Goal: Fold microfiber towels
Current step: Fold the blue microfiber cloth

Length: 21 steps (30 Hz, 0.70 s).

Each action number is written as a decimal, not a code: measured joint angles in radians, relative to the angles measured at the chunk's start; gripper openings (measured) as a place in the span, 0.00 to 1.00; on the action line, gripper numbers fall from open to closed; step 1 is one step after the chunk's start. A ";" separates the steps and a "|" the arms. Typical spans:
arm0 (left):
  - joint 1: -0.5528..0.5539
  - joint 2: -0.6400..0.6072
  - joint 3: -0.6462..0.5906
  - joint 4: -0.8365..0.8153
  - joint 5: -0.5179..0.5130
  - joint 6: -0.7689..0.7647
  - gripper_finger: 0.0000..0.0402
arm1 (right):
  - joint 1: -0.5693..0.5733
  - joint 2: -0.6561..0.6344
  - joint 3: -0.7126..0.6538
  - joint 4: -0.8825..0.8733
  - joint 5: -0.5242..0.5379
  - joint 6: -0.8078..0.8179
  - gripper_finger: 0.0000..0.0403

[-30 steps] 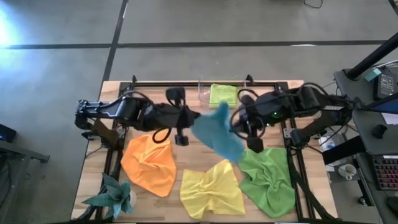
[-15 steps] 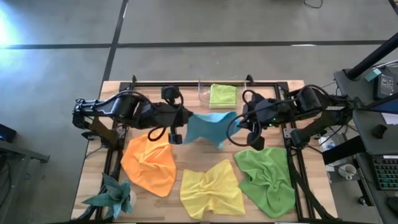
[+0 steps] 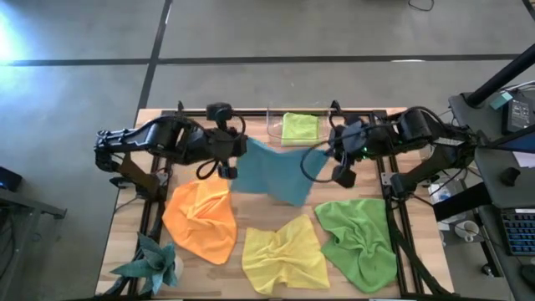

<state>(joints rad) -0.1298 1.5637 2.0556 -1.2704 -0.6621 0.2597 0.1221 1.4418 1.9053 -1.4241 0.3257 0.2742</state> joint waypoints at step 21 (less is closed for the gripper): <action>0.185 0.002 -0.037 -0.048 0.272 -0.167 0.00 | -0.081 -0.005 -0.026 0.020 0.050 -0.140 0.02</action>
<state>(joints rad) 0.0556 1.5658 2.0183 -1.3180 -0.3901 0.0929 0.0407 1.4368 1.8797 -1.4043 0.3759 0.1344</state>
